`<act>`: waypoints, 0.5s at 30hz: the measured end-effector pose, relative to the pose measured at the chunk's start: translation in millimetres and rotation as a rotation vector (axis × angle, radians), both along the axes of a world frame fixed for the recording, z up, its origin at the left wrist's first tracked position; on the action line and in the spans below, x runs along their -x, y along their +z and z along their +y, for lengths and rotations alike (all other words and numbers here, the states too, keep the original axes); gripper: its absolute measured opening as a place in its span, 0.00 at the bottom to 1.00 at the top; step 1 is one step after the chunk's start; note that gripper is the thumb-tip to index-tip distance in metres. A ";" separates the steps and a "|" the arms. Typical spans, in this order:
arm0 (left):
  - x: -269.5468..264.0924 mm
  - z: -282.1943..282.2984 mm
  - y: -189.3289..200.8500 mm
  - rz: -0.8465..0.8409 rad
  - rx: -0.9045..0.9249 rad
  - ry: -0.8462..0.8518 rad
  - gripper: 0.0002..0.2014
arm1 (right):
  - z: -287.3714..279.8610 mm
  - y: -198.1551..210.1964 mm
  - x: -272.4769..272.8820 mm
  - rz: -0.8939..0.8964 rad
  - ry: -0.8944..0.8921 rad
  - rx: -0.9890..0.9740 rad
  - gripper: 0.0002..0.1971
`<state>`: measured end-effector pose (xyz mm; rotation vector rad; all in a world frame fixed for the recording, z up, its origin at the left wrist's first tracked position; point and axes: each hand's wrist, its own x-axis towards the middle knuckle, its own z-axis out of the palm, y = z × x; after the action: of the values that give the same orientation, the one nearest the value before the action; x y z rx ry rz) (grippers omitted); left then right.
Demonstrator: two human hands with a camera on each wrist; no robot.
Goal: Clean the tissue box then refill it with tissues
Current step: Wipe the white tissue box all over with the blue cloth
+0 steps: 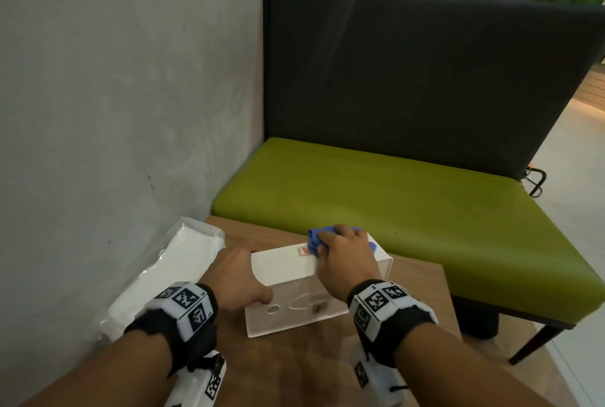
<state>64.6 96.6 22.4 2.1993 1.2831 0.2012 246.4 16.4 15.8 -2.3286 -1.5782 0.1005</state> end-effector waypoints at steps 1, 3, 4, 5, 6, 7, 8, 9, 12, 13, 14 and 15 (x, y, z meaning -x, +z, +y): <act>0.2 -0.4 0.4 -0.003 -0.004 0.005 0.33 | 1.1 1.4 9.0 0.008 0.033 -0.003 0.20; -0.5 0.2 0.1 -0.019 -0.014 0.021 0.35 | 3.6 4.9 29.0 0.019 0.123 -0.014 0.17; -0.8 -0.2 -0.4 -0.044 -0.012 0.027 0.36 | 5.2 6.1 39.1 0.024 0.173 -0.023 0.17; -1.2 0.3 -1.8 -0.069 -0.008 0.030 0.36 | 6.3 7.0 48.5 0.033 0.215 -0.024 0.17; -1.7 0.2 -3.3 -0.089 -0.011 0.029 0.36 | 6.3 7.9 55.9 0.041 0.254 -0.022 0.18; -1.5 -0.2 -4.6 -0.091 -0.013 0.028 0.36 | 4.9 7.5 60.8 0.050 0.285 -0.021 0.22; -0.8 -0.4 -5.8 -0.083 -0.013 0.027 0.36 | 1.8 6.5 63.2 0.065 0.311 -0.026 0.26; 0.0 -1.0 -6.9 -0.077 0.000 0.035 0.39 | -2.7 5.0 62.2 0.076 0.326 -0.035 0.26; 1.6 -1.5 -9.8 -0.061 0.033 0.076 0.49 | -17.6 -4.4 37.9 0.048 0.311 -0.124 0.15; 1.5 -1.7 -9.8 -0.054 0.023 0.077 0.47 | -20.1 -7.3 23.3 0.037 0.254 -0.158 0.13; 1.4 -2.5 -9.3 -0.052 0.016 0.074 0.44 | -21.3 -10.1 6.9 0.026 0.173 -0.176 0.12; 1.1 -3.0 -9.3 -0.054 0.013 0.069 0.42 | -21.5 -11.5 -10.3 0.008 0.089 -0.182 0.12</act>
<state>63.5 93.7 13.0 2.1264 1.3273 0.2766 256.7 -5.1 4.3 -2.1182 -1.6152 -0.0135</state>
